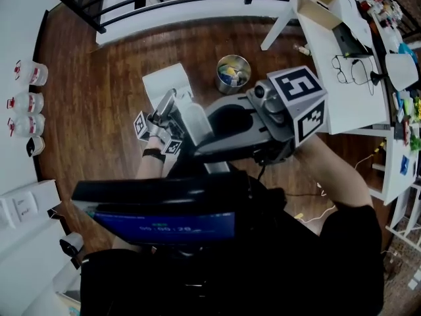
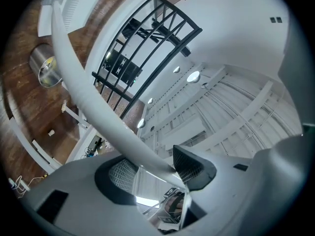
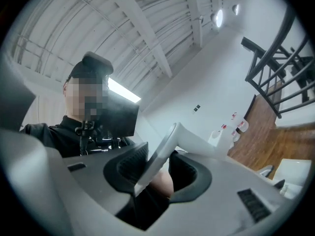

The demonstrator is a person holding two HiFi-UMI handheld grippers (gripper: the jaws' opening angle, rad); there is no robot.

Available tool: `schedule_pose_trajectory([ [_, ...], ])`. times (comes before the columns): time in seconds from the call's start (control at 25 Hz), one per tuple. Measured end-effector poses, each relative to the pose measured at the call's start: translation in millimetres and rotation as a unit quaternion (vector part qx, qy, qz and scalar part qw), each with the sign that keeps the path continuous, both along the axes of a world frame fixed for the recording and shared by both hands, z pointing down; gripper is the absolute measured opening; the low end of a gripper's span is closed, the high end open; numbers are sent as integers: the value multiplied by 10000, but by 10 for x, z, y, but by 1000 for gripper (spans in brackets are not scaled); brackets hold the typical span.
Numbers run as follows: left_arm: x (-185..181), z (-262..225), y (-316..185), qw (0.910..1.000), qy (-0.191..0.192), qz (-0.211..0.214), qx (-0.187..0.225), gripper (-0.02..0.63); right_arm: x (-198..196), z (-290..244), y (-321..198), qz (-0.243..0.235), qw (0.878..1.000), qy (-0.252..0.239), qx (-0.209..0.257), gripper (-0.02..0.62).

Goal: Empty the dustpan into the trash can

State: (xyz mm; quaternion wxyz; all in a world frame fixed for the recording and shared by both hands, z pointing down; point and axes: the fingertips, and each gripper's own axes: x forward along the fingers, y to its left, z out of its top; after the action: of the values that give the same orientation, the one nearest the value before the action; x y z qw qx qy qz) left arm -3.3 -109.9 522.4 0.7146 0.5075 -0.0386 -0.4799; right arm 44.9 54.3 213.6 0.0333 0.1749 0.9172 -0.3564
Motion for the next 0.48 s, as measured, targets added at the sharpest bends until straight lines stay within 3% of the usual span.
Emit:
schedule_pose_trajectory([
  [0.12,-109,90,58,9997,-88,-189,-138,215,-4,-30,23,-78,10000,-26,-6,133],
  [0.28,46,-19,244,9993,-197,332,24,222,5,-28,27,-115,9999,-18,-44,135],
  [0.48,-78,44,286,9989,-297,360,-17,225,-57,2,36,-121,9998,49,-140,135],
])
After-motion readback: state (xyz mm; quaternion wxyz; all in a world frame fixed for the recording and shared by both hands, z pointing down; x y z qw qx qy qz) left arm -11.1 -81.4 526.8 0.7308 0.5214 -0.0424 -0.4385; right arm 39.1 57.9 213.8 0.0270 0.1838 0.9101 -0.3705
